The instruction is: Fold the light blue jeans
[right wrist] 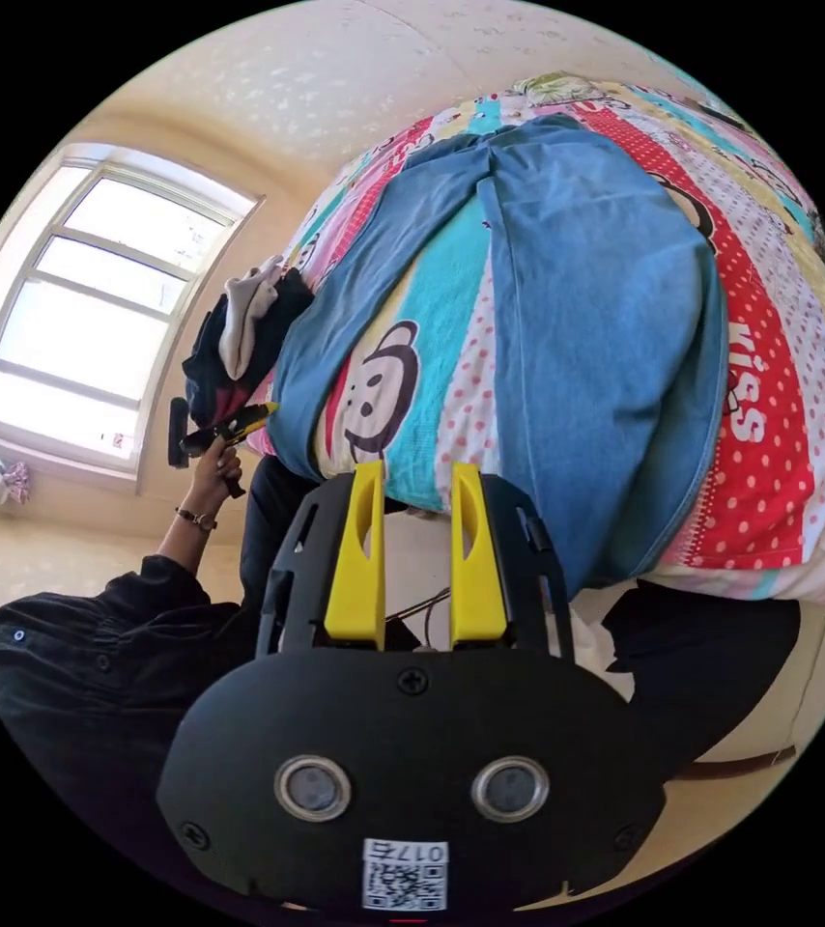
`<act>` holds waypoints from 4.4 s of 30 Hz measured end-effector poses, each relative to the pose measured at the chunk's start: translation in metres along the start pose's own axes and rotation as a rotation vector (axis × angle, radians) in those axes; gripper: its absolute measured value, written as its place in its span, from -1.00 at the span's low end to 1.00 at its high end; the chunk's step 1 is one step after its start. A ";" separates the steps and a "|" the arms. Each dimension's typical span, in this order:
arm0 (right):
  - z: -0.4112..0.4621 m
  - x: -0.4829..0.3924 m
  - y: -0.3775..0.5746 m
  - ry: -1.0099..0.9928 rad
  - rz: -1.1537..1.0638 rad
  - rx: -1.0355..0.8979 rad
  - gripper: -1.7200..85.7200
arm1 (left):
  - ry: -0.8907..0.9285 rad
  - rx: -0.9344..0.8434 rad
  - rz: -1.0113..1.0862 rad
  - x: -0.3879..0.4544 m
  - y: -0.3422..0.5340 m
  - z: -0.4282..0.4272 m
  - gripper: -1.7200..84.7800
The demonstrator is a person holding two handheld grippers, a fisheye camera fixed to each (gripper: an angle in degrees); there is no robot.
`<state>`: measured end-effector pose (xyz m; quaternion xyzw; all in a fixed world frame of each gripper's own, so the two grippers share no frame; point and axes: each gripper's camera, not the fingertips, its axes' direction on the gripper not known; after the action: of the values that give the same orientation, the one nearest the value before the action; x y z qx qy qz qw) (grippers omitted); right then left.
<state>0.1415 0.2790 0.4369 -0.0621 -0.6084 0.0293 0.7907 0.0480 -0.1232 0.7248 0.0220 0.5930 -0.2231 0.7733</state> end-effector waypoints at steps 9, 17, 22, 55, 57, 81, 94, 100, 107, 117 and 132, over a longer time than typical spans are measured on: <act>-0.015 0.028 0.047 -0.051 0.094 0.020 -0.73 | 0.724 -0.091 -0.002 -0.002 0.079 -0.065 -0.95; -0.077 0.092 0.083 0.224 0.330 0.181 -0.73 | 0.369 -0.026 -0.309 -0.059 0.130 -0.091 -0.80; -0.076 0.119 0.098 0.336 0.338 0.176 -0.73 | 0.394 -0.113 -0.167 -0.005 0.124 -0.080 -0.78; -0.114 0.091 0.211 -0.605 -0.116 0.180 -0.94 | 0.558 -0.709 0.478 0.325 0.161 -0.020 -0.63; -0.102 0.080 0.214 -0.552 -0.136 0.165 -0.94 | 0.456 -0.754 0.535 0.333 0.170 -0.011 -0.80; 0.025 0.233 -0.205 0.022 0.257 0.358 -0.66 | 0.803 -0.447 0.166 0.100 0.156 -0.077 -0.98; 0.071 0.068 -0.306 0.052 0.071 0.473 -0.91 | 1.380 -0.299 -0.293 -0.068 0.149 -0.086 -0.98; 0.190 -0.013 -0.356 -0.074 0.014 0.247 -0.81 | 1.298 -0.089 -0.469 -0.150 0.157 -0.110 -0.97; 0.204 -0.060 -0.241 0.051 -0.346 0.091 -0.67 | 0.834 -0.084 -0.493 -0.197 0.151 -0.143 -0.73; 0.156 0.044 0.091 -0.236 0.006 0.265 -0.59 | 0.444 -0.182 0.013 -0.112 0.053 -0.094 -0.54; 0.063 0.002 0.164 -0.368 -0.441 -0.244 -0.88 | 0.757 -0.619 0.217 -0.007 0.138 -0.057 -0.88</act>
<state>0.0861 0.4452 0.4326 -0.0167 -0.7390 -0.2055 0.6414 0.0461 0.0206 0.6822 -0.0676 0.8647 0.0687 0.4930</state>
